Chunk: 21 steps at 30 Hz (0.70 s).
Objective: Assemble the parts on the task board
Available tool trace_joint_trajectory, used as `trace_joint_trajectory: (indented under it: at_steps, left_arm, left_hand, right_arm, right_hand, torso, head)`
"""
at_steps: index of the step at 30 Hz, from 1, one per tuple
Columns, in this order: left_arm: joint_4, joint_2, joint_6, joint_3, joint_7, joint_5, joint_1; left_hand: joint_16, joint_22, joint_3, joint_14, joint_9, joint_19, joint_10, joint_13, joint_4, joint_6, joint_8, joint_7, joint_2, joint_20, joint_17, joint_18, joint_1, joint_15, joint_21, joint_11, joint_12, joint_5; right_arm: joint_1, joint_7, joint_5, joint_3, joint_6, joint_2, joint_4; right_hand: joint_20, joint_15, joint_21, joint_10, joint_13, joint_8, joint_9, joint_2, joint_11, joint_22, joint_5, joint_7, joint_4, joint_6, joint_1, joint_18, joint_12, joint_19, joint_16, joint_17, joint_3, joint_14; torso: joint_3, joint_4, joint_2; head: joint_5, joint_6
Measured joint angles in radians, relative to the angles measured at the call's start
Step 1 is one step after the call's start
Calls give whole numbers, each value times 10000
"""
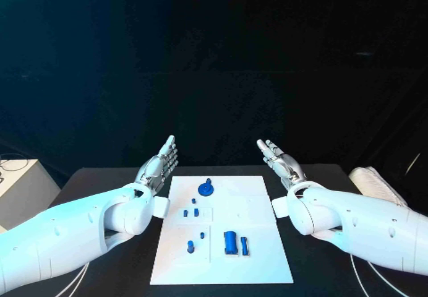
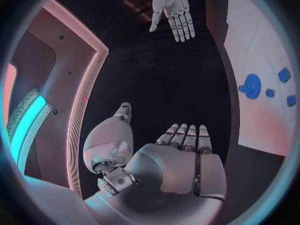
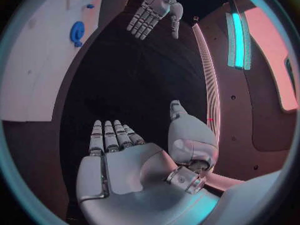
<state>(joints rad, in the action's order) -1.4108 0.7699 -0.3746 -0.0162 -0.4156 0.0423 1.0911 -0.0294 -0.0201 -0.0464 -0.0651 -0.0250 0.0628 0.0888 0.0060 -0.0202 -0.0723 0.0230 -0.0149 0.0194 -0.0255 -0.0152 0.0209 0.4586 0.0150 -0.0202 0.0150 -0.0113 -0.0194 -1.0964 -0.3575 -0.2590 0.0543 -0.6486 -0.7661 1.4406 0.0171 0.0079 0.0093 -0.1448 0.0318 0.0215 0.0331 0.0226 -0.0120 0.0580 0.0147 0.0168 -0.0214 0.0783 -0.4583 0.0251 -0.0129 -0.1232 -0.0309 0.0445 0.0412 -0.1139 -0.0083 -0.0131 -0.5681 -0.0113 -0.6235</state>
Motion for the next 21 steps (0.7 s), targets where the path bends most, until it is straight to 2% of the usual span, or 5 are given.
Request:
trace_joint_trajectory:
  at_steps: [4, 8, 14, 16, 21]
  left_arm:
    - [-653, 36, -958, 70, -169, -82, -162]
    - [-1164, 72, -2000, 113, -370, -180, -306]
    - [-1512, 102, -3063, 147, -598, -296, -399]
    - [-1550, 104, -3306, 149, -659, -328, -405]
    - [-1557, 110, -3611, 151, -750, -379, -406]
  left_hand:
    - [110, 96, 213, 314, 123, -295, -456, -24, 129, 355, -96, 86, -99, 137, 76, -2, -2319, -97, 75, -74, 11, 79]
    - [188, 150, 313, 440, 187, -436, -622, -33, 175, 492, -147, 116, -148, 204, 111, 0, -3424, -146, 122, -101, 49, 121]
    - [228, 169, 368, 510, 217, -524, -743, -45, 174, 595, -150, 149, -181, 220, 128, 0, -4134, -147, 122, -150, 49, 124]
    - [228, 182, 410, 616, 234, -578, -851, -49, 216, 670, -196, 149, -195, 273, 135, -41, -4518, -148, 167, -148, 48, 160]
    - [228, 191, 410, 616, 242, -577, -851, -51, 216, 669, -197, 149, -202, 273, 143, -153, -4521, -148, 168, -149, 48, 160]
  right_arm:
    - [248, -426, 820, -305, -351, -63, 696]
    - [407, -830, 1585, -490, -688, -115, 1126]
    - [458, -1149, 2187, -536, -973, -133, 1271]
    - [458, -1215, 2294, -537, -1036, -137, 1272]
    - [459, -1319, 2458, -537, -1132, -138, 1272]
  right_hand:
    - [-94, -34, -16, 735, -162, -88, -167, -117, 57, -296, -57, -85, 123, -403, 2321, -35, 51, 622, 137, -227, -196, 579]
    - [-153, -77, -15, 1083, -240, -145, -247, -173, 89, -433, -57, -127, 166, -545, 3423, -34, 51, 893, 178, -335, -270, 842]
    - [-151, -63, -55, 1278, -281, -145, -296, -213, 106, -522, -95, -152, 202, -660, 4128, -34, 79, 1061, 234, -400, -330, 965]
    - [-169, -82, -55, 1399, -299, -183, -312, -212, 121, -555, -95, -172, 229, -745, 4494, -186, 94, 1184, 275, -423, -358, 1089]
    - [-169, -82, -55, 1399, -309, -183, -323, -226, 121, -571, -95, -172, 230, -745, 4527, -187, 93, 1184, 283, -436, -358, 1089]
  torso:
    - [49, 72, 138]
    - [69, 108, 199]
    - [82, 129, 229]
    - [82, 129, 232]
    - [81, 130, 238]
  head:
    - [86, 173]
    - [108, 222]
    - [112, 233]
    - [113, 234]
    - [113, 235]
